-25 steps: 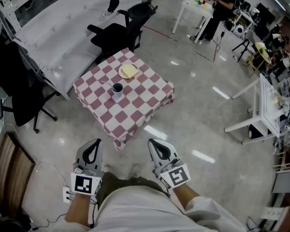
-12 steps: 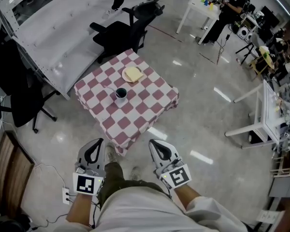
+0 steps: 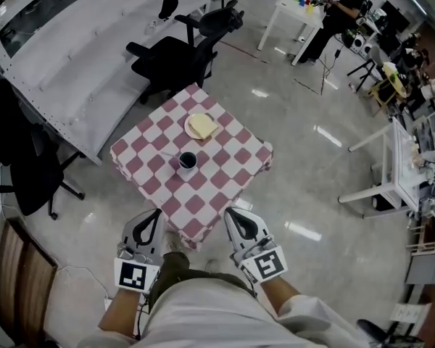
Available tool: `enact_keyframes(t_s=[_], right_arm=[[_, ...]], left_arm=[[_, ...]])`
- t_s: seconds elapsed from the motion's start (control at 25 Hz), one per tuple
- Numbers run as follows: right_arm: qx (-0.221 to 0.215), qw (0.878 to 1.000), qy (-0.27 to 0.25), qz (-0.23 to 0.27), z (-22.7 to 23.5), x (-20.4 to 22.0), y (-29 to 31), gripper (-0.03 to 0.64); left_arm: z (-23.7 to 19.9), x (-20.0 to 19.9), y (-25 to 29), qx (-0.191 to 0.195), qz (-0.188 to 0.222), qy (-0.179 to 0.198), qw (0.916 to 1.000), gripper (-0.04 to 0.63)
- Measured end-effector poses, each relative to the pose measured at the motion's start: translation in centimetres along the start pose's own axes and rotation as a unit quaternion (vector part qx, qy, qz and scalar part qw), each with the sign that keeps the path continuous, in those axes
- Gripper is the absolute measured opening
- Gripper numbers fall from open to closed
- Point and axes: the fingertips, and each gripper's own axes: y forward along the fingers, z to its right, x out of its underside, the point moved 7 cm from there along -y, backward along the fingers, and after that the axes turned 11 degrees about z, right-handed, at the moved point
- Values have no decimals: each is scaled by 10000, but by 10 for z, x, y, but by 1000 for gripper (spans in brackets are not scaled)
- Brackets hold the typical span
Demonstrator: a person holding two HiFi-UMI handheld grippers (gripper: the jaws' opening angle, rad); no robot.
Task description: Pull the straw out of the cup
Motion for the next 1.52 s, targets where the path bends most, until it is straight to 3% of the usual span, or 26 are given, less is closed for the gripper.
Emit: enact_keyframes(t_s=[0.56, 1.28, 1.52], right_arm=[[101, 9999, -25, 2, 2, 0, 55, 5], [-517, 9986, 40, -133, 76, 1, 51, 3], [-530, 9985, 13, -130, 88, 0, 51, 5]], left_arm=[[-47, 8, 34, 261, -60, -107, 9996, 4], [-28, 43, 83, -430, -226, -237, 9985, 6], [-24, 40, 88, -328, -69, -340, 9989, 101]])
